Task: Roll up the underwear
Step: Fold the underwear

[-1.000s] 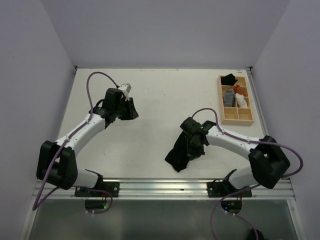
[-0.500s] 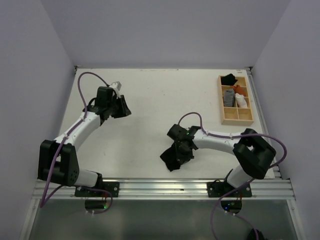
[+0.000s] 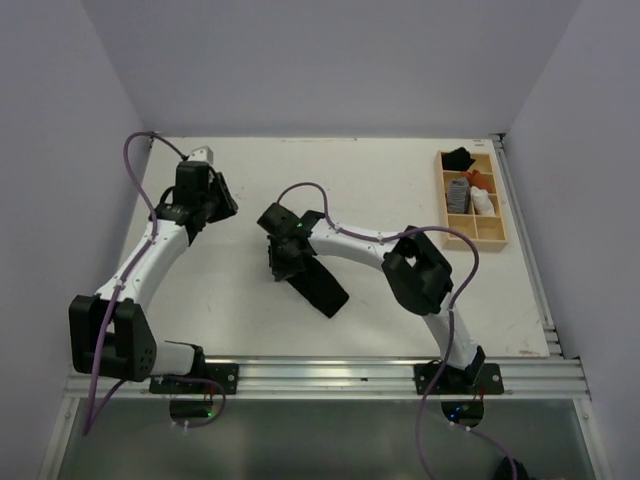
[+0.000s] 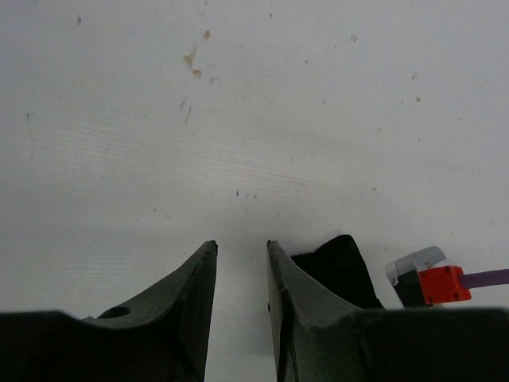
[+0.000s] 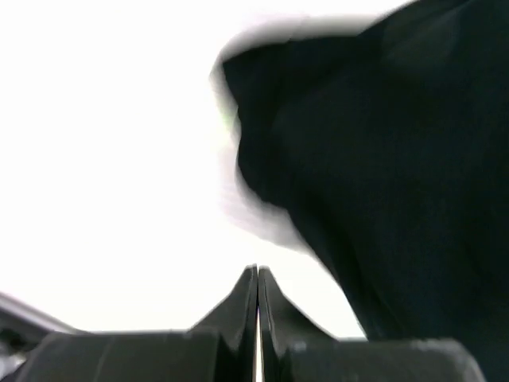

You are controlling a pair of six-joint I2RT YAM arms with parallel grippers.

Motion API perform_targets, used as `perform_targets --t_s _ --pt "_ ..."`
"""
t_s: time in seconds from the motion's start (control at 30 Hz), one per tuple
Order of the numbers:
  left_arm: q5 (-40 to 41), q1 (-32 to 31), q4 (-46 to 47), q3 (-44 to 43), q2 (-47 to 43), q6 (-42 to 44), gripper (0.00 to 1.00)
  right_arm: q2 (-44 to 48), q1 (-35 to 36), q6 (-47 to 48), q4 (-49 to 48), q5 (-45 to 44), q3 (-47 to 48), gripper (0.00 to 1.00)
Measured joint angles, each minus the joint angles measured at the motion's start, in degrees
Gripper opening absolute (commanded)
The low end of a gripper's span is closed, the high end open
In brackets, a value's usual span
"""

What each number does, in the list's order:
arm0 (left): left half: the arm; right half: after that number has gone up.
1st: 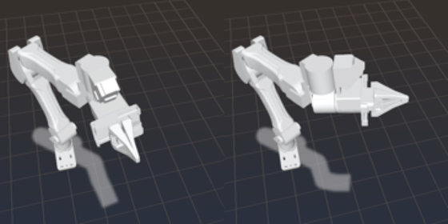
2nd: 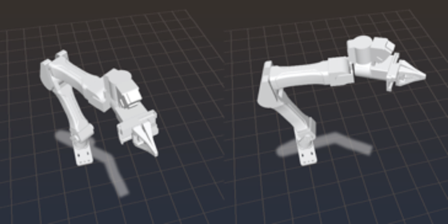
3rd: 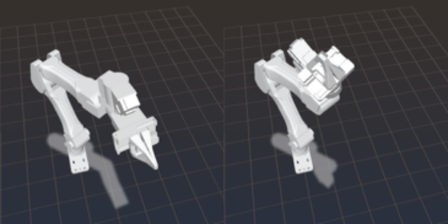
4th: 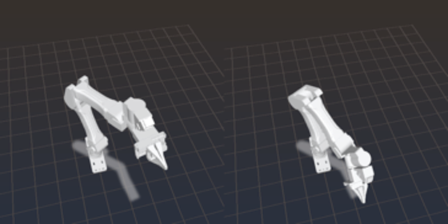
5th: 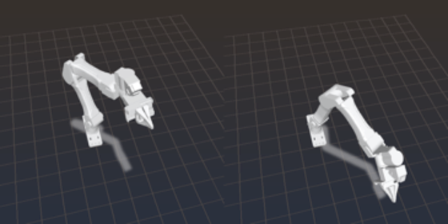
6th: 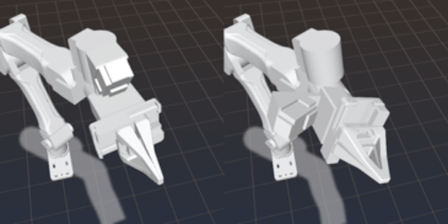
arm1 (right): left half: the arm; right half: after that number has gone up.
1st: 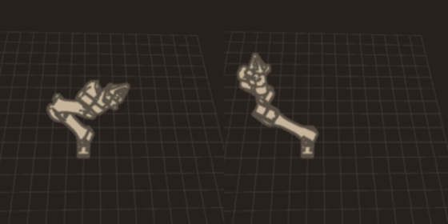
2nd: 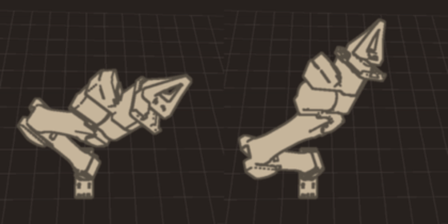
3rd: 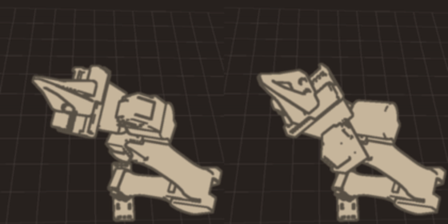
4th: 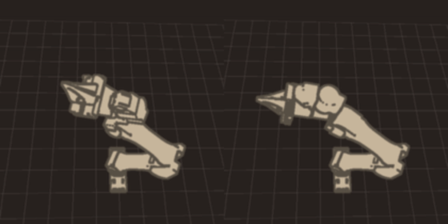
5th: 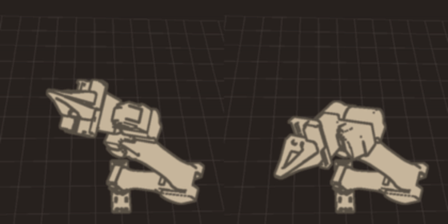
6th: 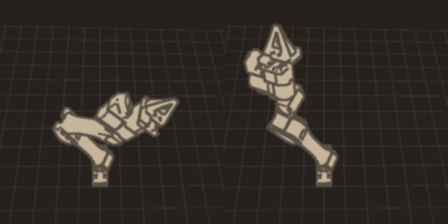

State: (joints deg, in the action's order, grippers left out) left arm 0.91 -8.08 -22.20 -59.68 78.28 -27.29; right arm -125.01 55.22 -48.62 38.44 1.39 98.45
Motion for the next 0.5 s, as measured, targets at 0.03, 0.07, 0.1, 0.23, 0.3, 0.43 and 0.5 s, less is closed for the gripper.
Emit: perform_targets --t_s 0.03,0.07,0.1,0.23,0.3,0.43,0.5 --pt "0.0 0.11 0.0 0.11 -0.59 -0.15 0.34 0.26 -0.22 0.09 0.15 0.83 0.63 0.0" --pt "-0.07 0.11 0.28 0.46 -1.25 -0.22 0.34 1.05 -0.5 0.17 0.35 1.4 0.44 0.0" --pt "-0.48 0.09 0.76 1.2 -2.03 -0.31 0.33 2.38 -0.96 0.26 0.39 2.25 -0.57 0.0" --pt "-3.39 0.09 1.57 6.16 -5.09 -1.22 0.3 11.32 -5.95 1.75 1.33 4.92 -9.9 0.0" --pt "-5.6 0.07 2.01 9.88 -6.47 -1.66 0.27 15.96 -9.94 2.86 2.14 5.7 -14.58 0.0" --pt "-9.4 -0.22 1.77 16.15 -7.41 -1.84 0.17 21.27 -18.01 6.16 3.58 4.98 -19.87 0.0" --pt "-10.67 -0.87 1.9 18.69 -7.39 -1.9 0.17 21.49 -18.86 7.69 3.52 4.37 -21.44 0.0"
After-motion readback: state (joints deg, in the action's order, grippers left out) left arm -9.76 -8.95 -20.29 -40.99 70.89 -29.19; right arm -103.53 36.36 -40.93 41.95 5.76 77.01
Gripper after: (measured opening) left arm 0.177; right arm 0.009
